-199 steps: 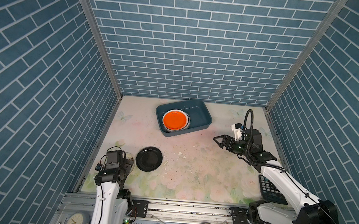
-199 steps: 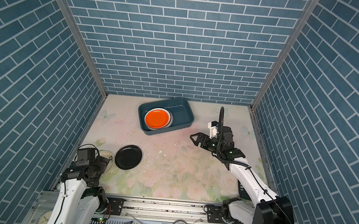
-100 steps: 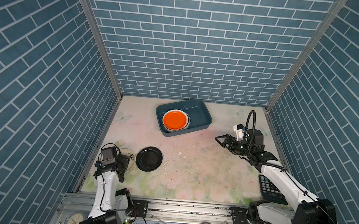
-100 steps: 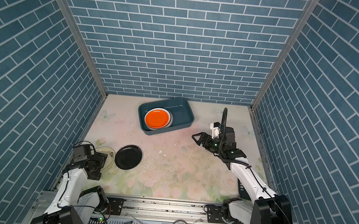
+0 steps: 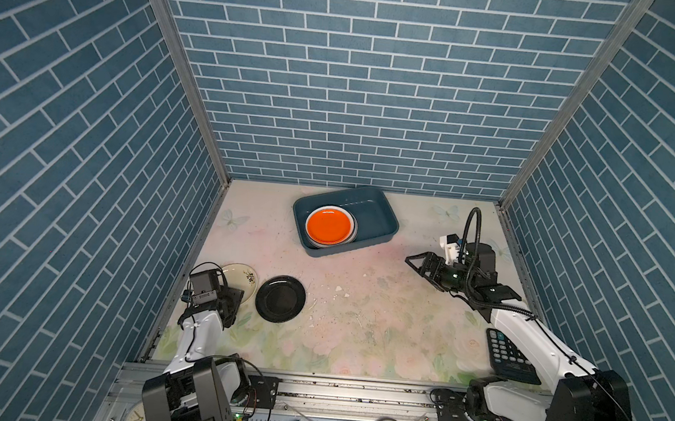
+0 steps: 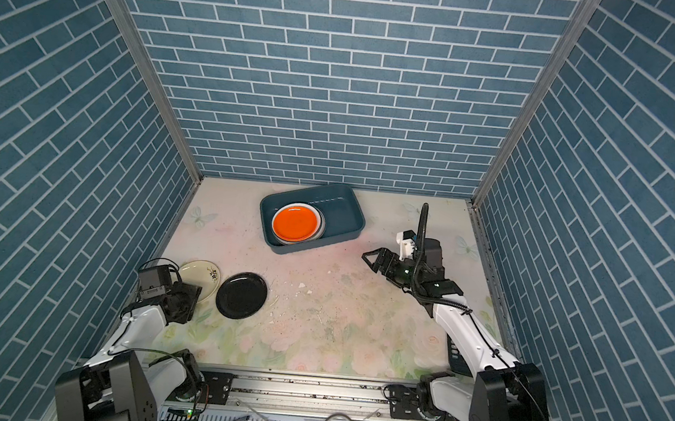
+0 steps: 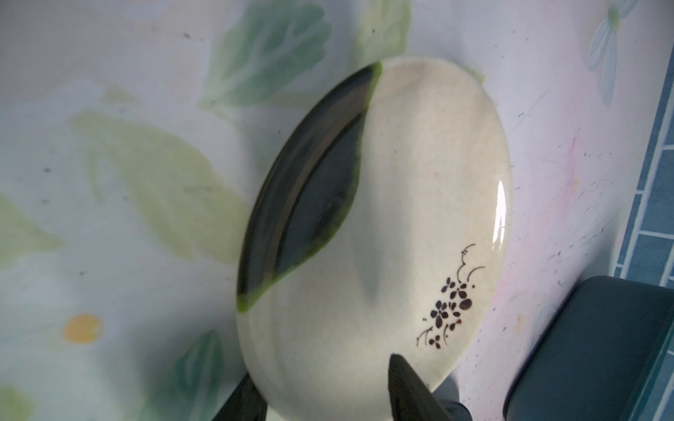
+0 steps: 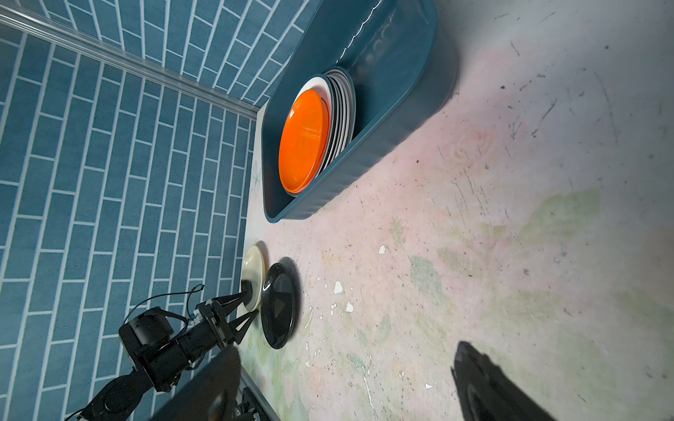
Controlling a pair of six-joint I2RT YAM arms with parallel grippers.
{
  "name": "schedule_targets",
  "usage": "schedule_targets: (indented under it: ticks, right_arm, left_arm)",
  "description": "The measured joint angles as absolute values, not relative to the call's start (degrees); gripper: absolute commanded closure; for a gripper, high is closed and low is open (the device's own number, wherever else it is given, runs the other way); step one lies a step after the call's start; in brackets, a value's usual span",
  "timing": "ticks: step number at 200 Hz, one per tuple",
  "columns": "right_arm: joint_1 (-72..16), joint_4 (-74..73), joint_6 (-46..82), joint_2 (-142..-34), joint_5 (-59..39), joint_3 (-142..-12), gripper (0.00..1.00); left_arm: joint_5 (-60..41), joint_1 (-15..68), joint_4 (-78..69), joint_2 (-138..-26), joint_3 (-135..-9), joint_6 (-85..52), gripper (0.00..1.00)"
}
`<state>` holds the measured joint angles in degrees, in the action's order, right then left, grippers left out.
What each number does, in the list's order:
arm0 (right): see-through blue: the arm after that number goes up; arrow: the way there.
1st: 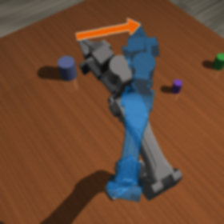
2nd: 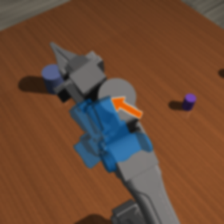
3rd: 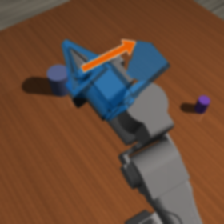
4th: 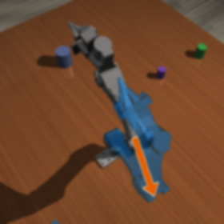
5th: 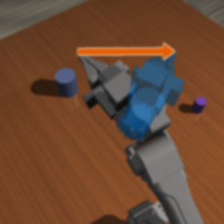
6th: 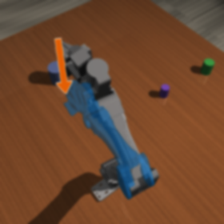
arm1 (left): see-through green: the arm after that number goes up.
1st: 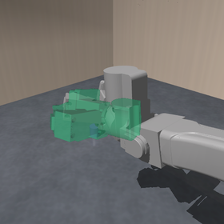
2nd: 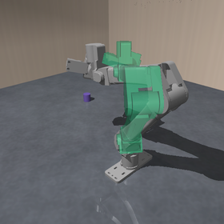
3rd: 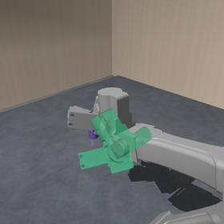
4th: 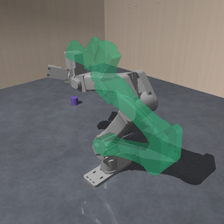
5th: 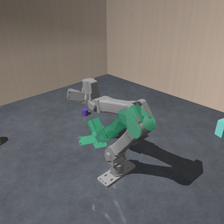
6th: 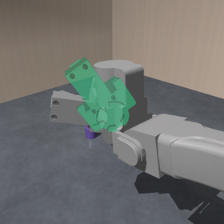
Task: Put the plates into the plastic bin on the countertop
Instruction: 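Grip the rim of the cream plate with the left gripper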
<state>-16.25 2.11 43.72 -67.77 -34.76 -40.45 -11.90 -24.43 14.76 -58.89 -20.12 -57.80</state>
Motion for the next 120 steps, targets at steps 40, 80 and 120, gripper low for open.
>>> schedule_targets:
  ticks: [40, 80, 120]
  right_arm:
    - [-16.2, 2.2, 43.8, -68.9, -34.8, -40.4, 0.09]
    - [-16.2, 2.5, 44.6, -69.0, -34.6, -40.4, 0.09]
    - [-16.2, 2.6, 44.8, -69.0, -34.4, -40.4, 0.09]
  left_arm:
    - [-12.7, -25.2, 11.1, -63.8, -21.2, -55.3, 0.67]
    - [-15.9, -25.6, 4.2, -69.6, -22.2, -53.8, 0.79]
    - [-17.6, -25.6, 2.2, -70.3, -22.2, -53.0, 0.89]
